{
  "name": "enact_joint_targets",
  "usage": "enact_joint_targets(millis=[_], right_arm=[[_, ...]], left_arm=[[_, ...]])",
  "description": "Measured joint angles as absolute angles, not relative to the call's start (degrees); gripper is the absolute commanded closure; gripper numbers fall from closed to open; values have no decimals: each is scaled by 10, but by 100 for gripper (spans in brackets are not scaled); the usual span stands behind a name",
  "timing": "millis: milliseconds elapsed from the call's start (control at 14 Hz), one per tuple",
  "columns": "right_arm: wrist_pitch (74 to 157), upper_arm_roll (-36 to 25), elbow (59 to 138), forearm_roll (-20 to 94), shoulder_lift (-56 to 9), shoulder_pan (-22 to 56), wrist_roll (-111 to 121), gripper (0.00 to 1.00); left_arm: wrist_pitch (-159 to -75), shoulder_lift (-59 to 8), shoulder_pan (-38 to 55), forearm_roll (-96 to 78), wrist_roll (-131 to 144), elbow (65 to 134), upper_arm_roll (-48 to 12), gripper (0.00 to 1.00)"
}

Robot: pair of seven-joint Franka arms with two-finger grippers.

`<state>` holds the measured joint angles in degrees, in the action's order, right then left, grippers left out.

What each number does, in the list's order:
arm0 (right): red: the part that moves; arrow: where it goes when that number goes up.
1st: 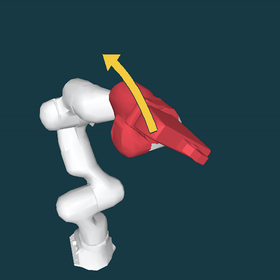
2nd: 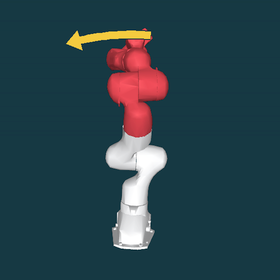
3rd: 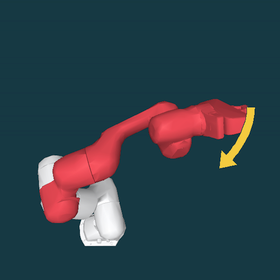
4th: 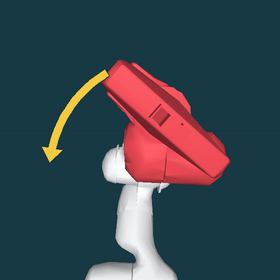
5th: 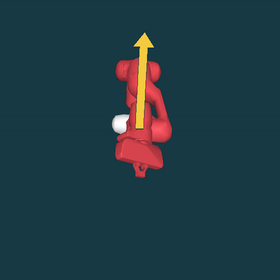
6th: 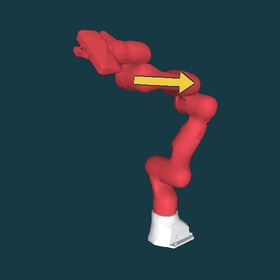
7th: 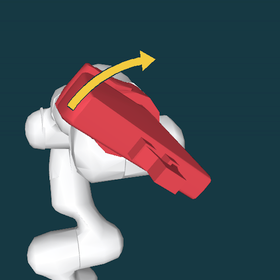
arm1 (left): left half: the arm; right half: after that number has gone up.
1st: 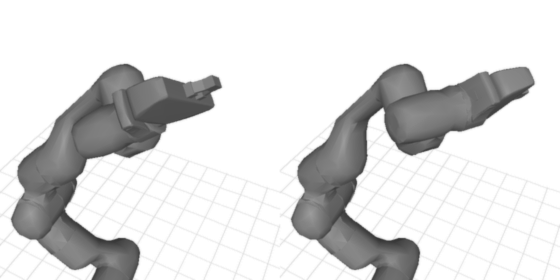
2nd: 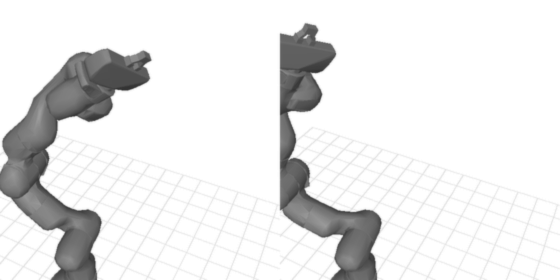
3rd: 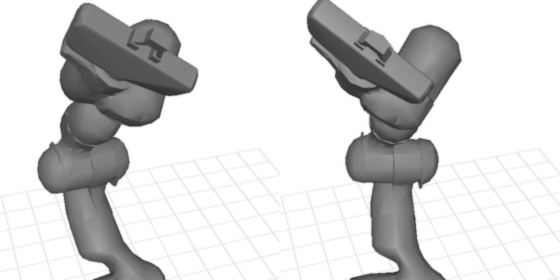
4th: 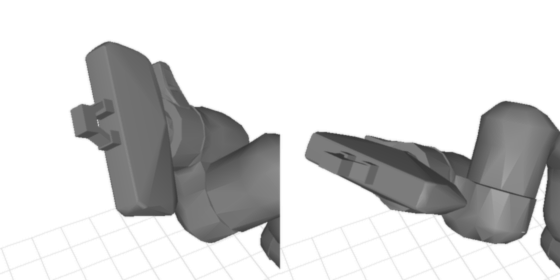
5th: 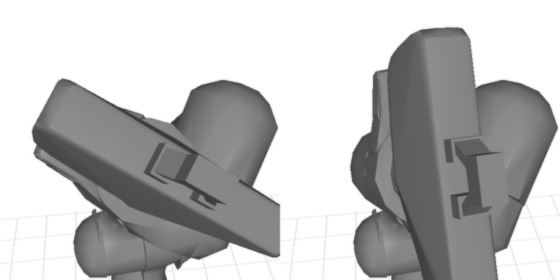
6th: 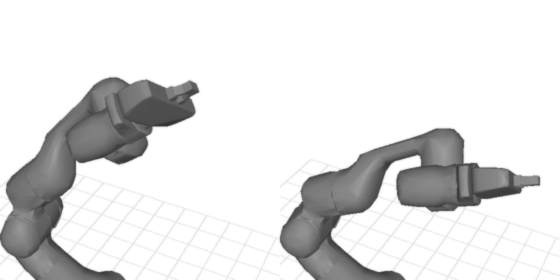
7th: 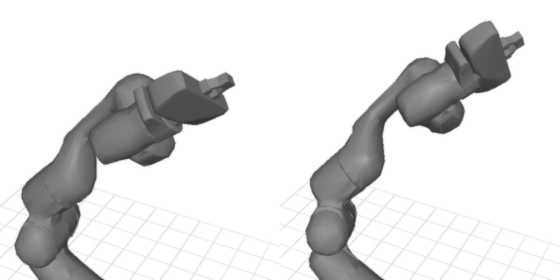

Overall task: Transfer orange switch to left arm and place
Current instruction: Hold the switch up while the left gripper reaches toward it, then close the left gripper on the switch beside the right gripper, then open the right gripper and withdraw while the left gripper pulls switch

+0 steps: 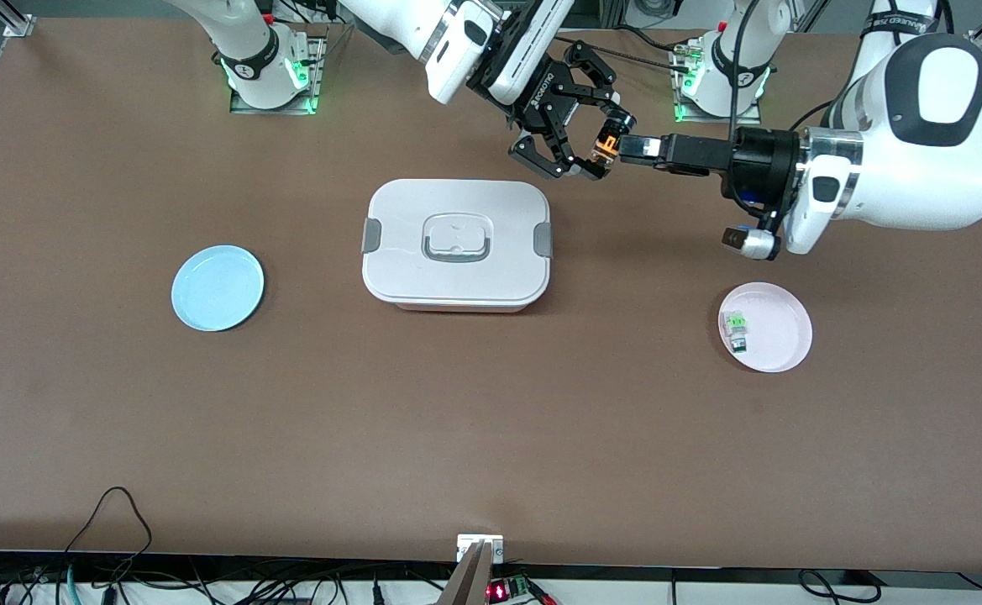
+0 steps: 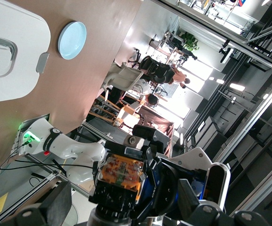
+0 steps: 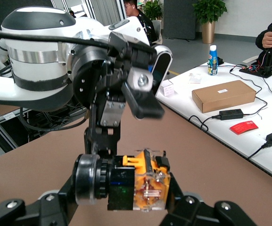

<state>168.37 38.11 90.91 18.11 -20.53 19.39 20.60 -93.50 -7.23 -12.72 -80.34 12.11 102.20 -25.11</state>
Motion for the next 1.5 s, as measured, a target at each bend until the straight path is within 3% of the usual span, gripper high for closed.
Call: enact_joint_targets(millis=[500,643,714,786,857,1500], right_arm=[[1687,381,908,181,-206,194,201,100],[1687,380,908,181,-207,194,198,100],[1688,381,908,181,-207,194,198,85],[1688,381,908,181,-207,194,197,8],[1688,381,907,181,-207,194,196,0],[1688,380,902,181,-207,195,180,0]], left_arm=[[-940,-72,-128,-805,120,1028,-257,100],[-940,-72,-128,-806,120,1028,-257,100],[-940,-72,-128,-806,120,1028,-257,100],[-940,-72,-129,-806,120,1028,-257,100],[-940,-72,-129,-806,120,1028,-257,100],[-941,-72,-137,-794,121,1030,-234,100]])
